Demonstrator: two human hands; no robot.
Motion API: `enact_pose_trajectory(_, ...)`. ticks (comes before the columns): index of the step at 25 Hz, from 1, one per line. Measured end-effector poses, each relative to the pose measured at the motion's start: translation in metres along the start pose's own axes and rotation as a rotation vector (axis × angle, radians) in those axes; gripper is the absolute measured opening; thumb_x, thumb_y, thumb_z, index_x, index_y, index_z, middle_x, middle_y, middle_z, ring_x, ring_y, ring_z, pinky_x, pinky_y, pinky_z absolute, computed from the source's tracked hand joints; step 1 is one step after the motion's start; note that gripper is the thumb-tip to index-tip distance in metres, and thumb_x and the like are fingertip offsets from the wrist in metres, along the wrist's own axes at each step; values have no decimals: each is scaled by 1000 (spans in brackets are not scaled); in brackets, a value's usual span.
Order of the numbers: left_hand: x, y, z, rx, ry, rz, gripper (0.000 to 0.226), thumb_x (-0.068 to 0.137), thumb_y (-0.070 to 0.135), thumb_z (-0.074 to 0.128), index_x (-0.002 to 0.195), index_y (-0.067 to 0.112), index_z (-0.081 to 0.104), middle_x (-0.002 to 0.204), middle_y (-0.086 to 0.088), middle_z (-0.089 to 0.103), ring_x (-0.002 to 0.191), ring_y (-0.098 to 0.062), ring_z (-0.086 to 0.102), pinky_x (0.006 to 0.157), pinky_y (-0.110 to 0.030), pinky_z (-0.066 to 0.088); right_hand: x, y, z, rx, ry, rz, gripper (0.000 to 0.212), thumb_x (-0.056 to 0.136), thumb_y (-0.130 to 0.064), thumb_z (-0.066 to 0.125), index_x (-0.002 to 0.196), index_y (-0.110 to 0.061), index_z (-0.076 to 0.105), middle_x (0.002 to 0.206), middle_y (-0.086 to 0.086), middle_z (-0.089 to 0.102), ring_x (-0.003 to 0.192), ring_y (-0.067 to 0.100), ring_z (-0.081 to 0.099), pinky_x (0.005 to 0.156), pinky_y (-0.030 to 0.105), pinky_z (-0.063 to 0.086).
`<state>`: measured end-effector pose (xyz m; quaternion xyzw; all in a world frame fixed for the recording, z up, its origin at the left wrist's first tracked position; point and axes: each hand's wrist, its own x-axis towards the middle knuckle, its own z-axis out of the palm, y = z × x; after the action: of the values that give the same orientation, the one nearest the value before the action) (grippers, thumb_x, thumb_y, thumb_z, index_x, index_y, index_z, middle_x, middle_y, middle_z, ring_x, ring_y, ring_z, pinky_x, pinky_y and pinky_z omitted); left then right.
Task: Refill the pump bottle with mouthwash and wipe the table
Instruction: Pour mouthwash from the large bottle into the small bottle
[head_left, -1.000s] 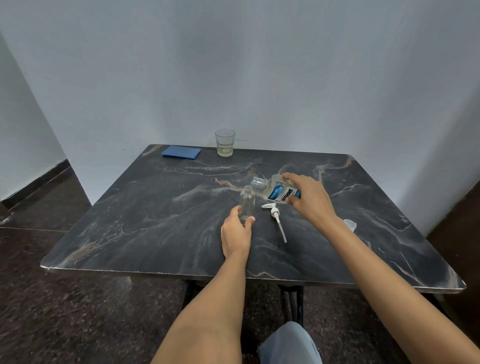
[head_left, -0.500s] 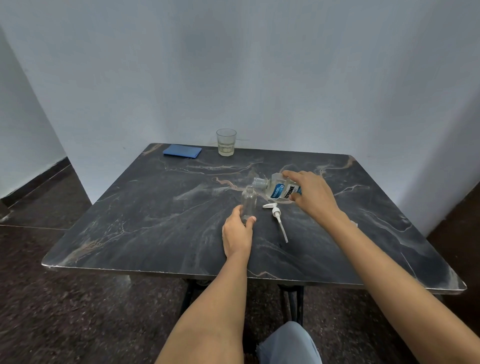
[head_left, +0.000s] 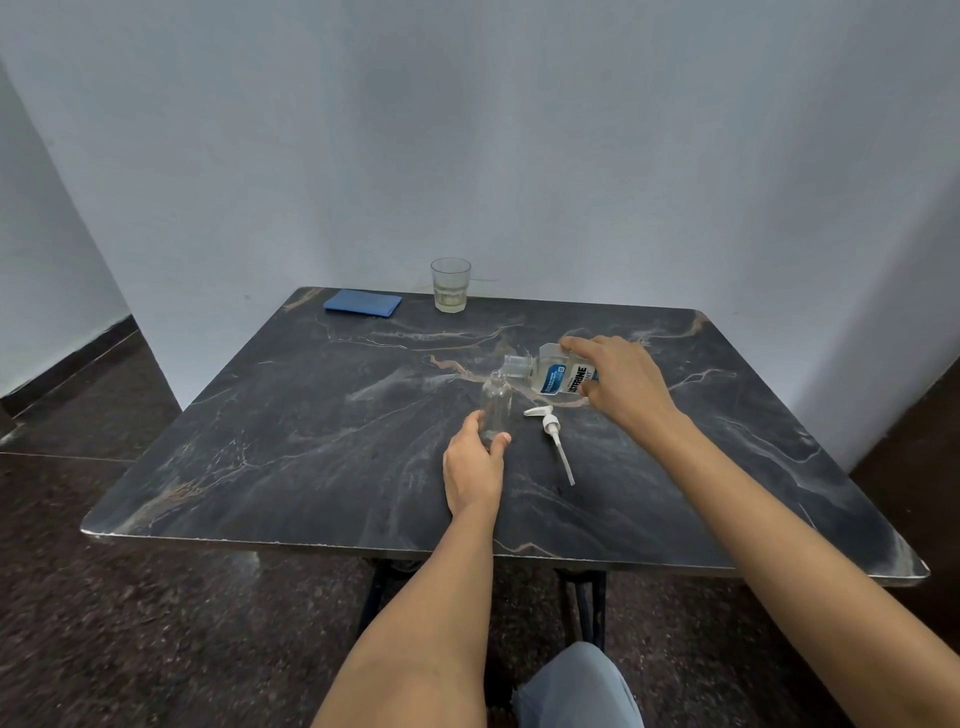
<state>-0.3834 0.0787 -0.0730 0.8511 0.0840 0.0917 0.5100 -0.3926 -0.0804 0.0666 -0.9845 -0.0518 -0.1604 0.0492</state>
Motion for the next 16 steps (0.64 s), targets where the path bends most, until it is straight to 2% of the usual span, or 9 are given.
enact_pose_trajectory(8, 1, 0, 1, -8, 2, 0, 46, 92, 32, 63, 135, 24, 51, 122, -3, 65, 115, -23, 58, 100, -40, 47, 1, -2, -2, -14, -1, -9, 57, 83, -9, 66, 135, -26, 49, 118, 6, 64, 109, 28, 55, 92, 42, 42)
enact_pose_trajectory(16, 0, -1, 1, -8, 2, 2, 45, 91, 33, 63, 134, 24, 52, 122, -3, 64, 115, -23, 58, 99, -41, 47, -1, -3, -5, -18, -7, -4, 58, 84, -10, 66, 137, -26, 48, 122, 6, 63, 112, 28, 55, 94, 43, 42)
